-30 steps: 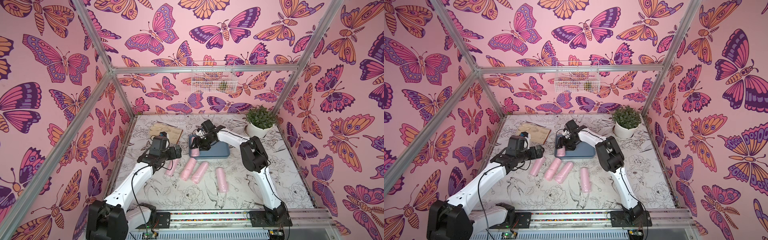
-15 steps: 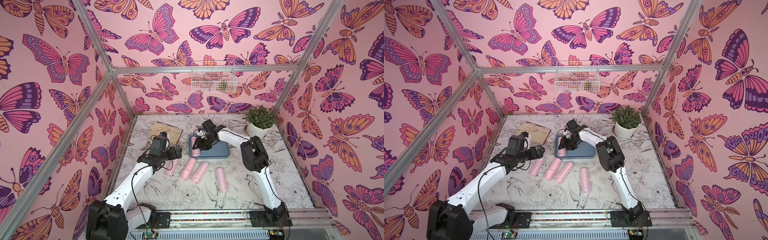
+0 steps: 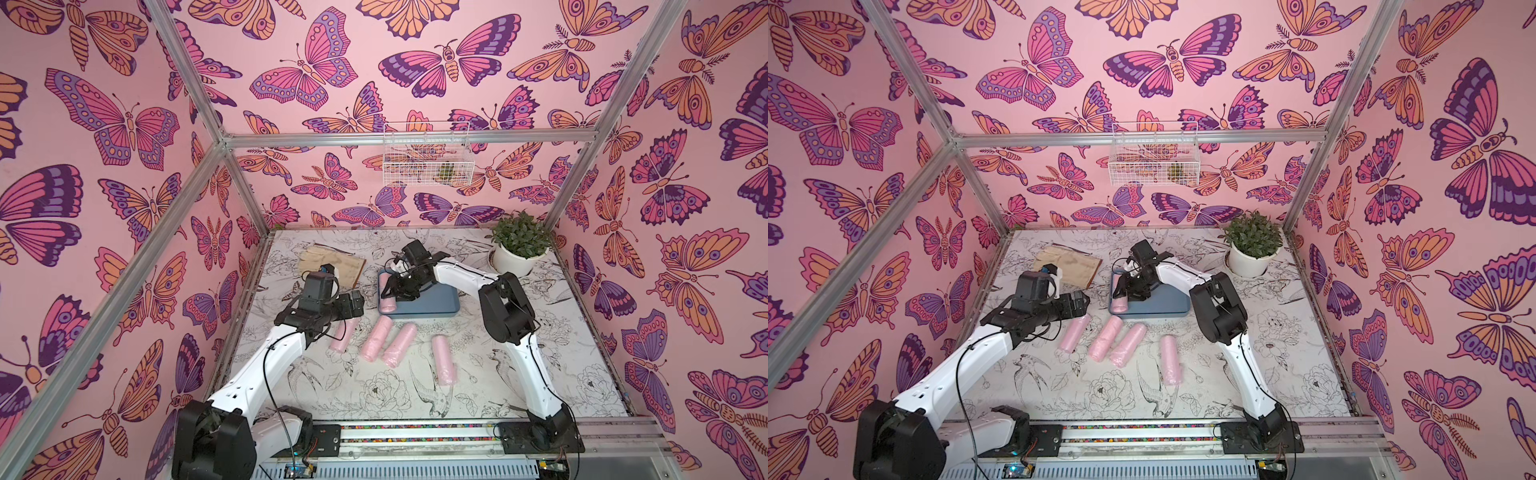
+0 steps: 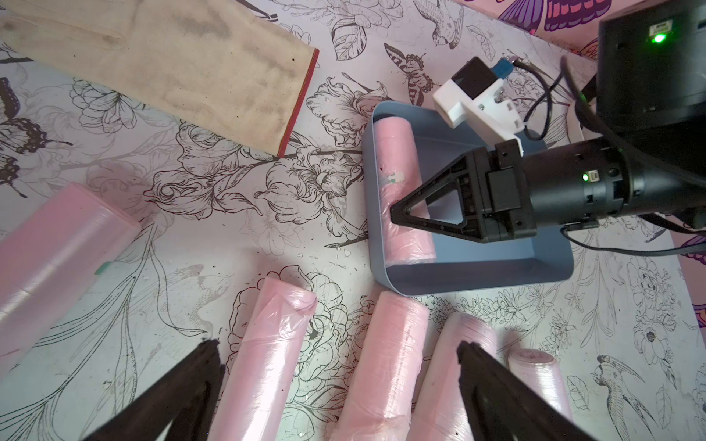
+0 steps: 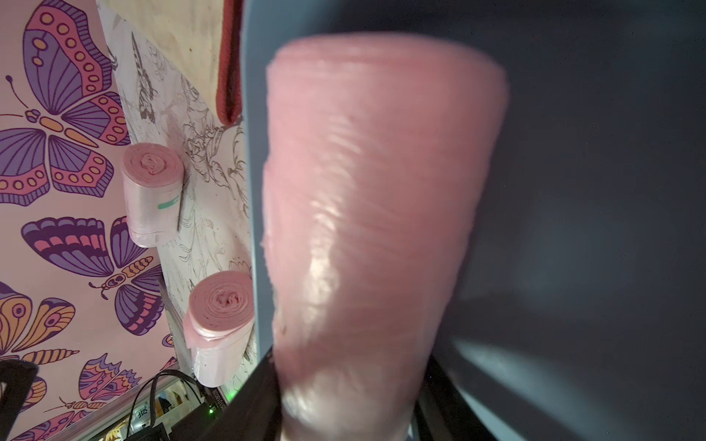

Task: Put the roll of trash bags into the storage box
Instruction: Place the roll of trash bags in the storage box.

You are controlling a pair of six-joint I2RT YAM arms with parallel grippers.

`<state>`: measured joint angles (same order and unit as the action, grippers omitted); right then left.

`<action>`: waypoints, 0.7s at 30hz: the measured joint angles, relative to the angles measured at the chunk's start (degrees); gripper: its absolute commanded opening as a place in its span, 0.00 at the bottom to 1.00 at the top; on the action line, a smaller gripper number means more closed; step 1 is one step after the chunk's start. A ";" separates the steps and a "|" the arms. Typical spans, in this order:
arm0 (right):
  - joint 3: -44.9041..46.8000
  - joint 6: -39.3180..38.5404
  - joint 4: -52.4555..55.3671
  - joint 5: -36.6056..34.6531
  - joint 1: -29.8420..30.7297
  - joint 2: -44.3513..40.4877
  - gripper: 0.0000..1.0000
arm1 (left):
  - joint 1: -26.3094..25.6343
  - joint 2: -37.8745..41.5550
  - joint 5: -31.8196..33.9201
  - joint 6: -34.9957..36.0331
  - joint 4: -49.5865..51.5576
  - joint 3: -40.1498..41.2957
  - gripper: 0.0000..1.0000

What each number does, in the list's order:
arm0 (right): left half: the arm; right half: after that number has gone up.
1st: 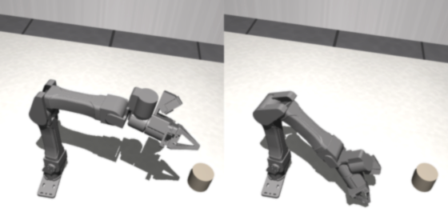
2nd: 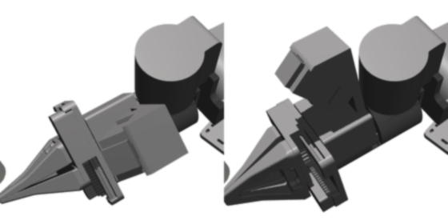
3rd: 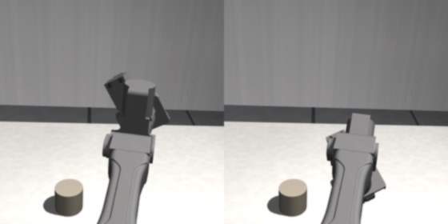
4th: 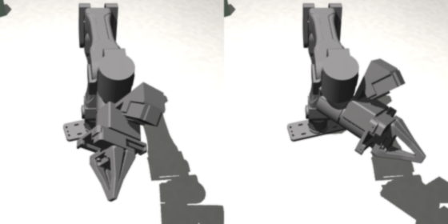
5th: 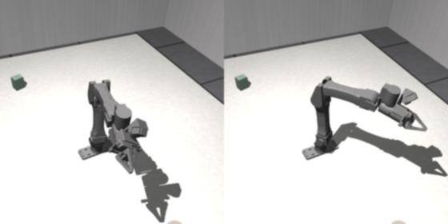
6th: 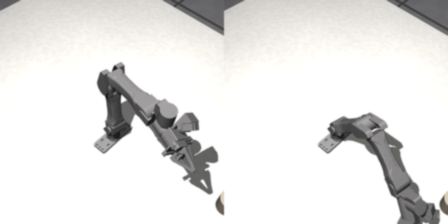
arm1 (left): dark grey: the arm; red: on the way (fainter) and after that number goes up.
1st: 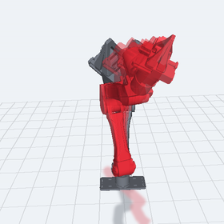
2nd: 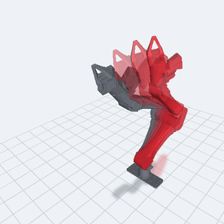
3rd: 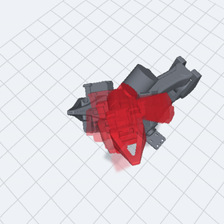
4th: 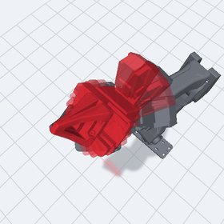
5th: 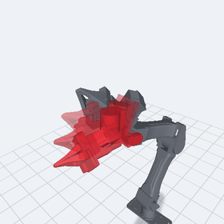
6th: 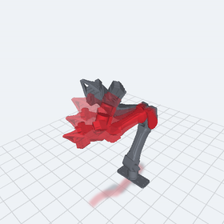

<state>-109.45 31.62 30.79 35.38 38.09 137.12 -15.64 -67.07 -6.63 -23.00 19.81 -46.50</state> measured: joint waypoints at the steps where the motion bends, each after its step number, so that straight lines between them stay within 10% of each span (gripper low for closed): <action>1: 0.11 0.09 -0.17 0.13 0.00 0.00 0.55 | 0.00 0.00 -0.02 0.00 0.00 0.04 1.00; 21: 0.20 -1.66 0.22 0.24 0.20 -0.26 0.72 | 0.00 0.00 0.46 -0.44 1.22 0.37 1.00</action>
<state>-109.25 29.95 31.00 35.62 38.28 136.86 -15.64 -67.07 -6.17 -23.44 21.04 -46.13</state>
